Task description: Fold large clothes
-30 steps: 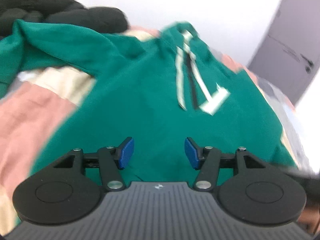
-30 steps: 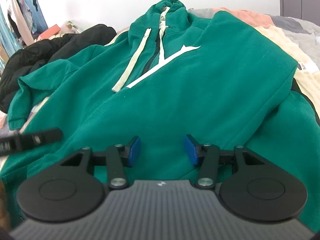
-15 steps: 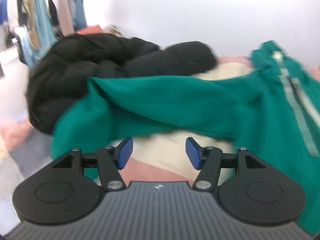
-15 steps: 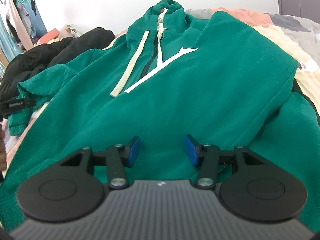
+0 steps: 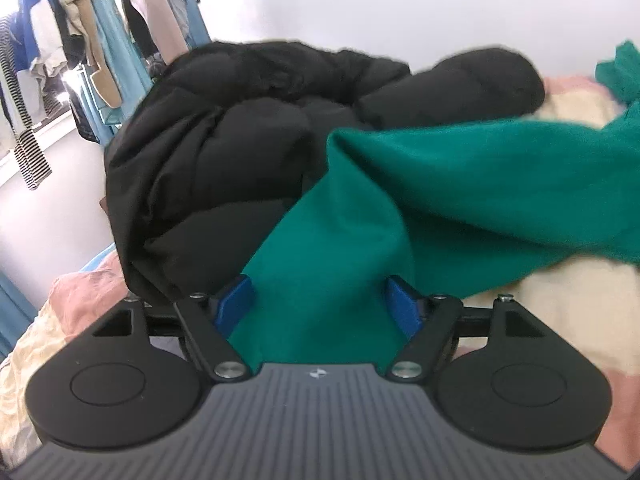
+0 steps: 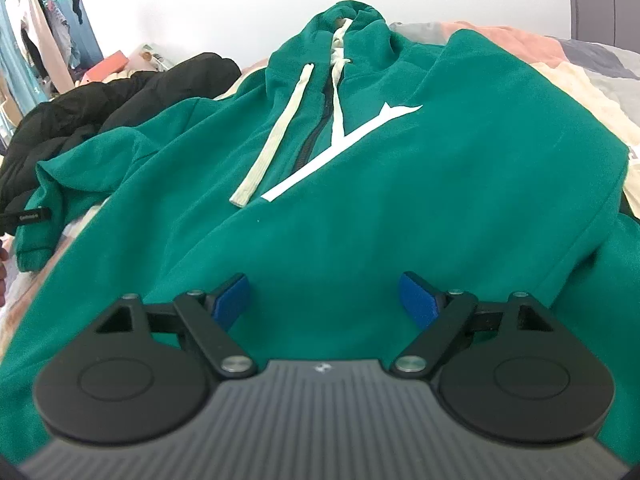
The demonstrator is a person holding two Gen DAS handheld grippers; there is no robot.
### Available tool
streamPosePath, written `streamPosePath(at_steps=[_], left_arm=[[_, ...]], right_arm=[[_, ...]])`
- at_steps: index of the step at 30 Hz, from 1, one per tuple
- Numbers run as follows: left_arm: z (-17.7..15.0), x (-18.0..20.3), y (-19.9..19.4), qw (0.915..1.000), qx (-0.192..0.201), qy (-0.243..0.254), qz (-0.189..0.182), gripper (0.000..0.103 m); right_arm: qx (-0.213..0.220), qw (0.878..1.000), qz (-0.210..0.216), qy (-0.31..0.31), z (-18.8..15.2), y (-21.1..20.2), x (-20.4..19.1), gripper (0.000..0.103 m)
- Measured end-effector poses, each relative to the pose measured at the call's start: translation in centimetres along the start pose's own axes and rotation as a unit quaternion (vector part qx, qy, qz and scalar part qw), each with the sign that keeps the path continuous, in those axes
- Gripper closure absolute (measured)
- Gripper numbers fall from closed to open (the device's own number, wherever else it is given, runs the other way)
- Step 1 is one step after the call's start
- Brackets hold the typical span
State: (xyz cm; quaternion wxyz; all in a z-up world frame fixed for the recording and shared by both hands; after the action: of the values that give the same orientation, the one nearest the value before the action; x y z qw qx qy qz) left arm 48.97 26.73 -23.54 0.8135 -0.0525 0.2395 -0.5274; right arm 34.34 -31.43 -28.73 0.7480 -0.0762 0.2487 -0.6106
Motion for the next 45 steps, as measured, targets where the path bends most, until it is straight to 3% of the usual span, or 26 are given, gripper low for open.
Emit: streamPosePath(at_steps=[3,6,7,8,9,10,13,18,20,25,29,32,35,37,40,45], left_arm=[[-1.3,-0.1,1.7,0.9992,-0.035,0.016,0.012,0.025],[-2.2,-0.8,2.7,0.9983,-0.056,-0.015,0.007,0.026],[-2.3,-1.0,2.6,0.9980,-0.059,-0.023,0.005,0.038],[-2.2,-0.9,2.5,0.9977,-0.063,-0.025,-0.004,0.056],[-2.0,-0.8,2.5,0.9976,-0.066,-0.019,-0.005,0.063],[-1.6,-0.7,2.1,0.9977,-0.067,-0.010,-0.001,0.080],[0.3,-0.9,0.4,0.9982,-0.055,0.023,0.004,0.093],[5.5,-2.1,-4.8,0.9936,0.013,0.107,0.035,0.094],[7.4,-1.4,-8.6,0.9838,0.061,0.164,0.037,0.094],[12.3,1.6,-17.8,0.9629,0.163,0.214,0.022,0.094],[15.4,6.0,-24.8,0.9450,0.231,0.231,-0.023,0.094],[16.5,11.1,-30.4,0.9198,0.287,0.255,-0.082,0.094],[15.3,16.6,-35.4,0.8964,0.309,0.279,-0.151,0.094],[13.7,20.3,-37.9,0.8847,0.309,0.286,-0.200,0.094],[10.4,25.6,-40.5,0.8741,0.291,0.286,-0.264,0.094],[4.8,32.7,-40.5,0.8739,0.219,0.259,-0.348,0.093]], right_arm=[[0.001,1.000,0.000,0.007,0.1,0.4,0.2,0.018],[0.003,1.000,-0.001,0.006,0.2,0.6,0.3,0.018],[0.003,1.000,-0.001,0.006,0.2,0.6,0.4,0.018],[0.003,1.000,-0.002,0.007,0.2,0.6,0.4,0.018],[0.003,1.000,-0.002,0.008,0.2,0.6,0.4,0.018],[0.003,1.000,-0.003,0.010,0.3,0.7,0.4,0.018],[0.003,1.000,-0.003,0.018,0.5,0.5,0.6,0.018],[0.018,0.999,-0.010,0.034,1.0,-0.7,1.3,0.018],[0.030,0.999,-0.012,0.038,1.4,-1.6,1.6,0.018],[0.054,0.998,-0.014,0.038,2.1,-3.9,2.0,0.018],[0.065,0.997,-0.019,0.041,2.2,-5.5,2.5,0.018],[0.072,0.996,-0.027,0.042,2.1,-6.8,3.3,0.018],[0.074,0.995,-0.032,0.060,2.0,-8.0,4.6,0.018],[0.079,0.993,-0.035,0.075,2.1,-8.8,5.4,0.018],[0.091,0.991,-0.044,0.090,2.3,-9.7,6.5,0.018],[0.095,0.985,-0.061,0.127,2.2,-10.4,8.9,0.018]])
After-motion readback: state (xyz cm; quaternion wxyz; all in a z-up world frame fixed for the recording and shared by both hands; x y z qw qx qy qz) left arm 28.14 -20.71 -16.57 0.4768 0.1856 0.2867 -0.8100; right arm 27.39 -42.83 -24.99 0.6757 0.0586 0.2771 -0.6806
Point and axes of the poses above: each gripper's, at about its wrist camera, not at the fingertips, and y roughly the way its jaws point, x to its right, z to its top, the point moved 6 cm from there along y, roughly the way its jaws point, and after that the axes turned 13 degrees about x, right-handed, at the moved point
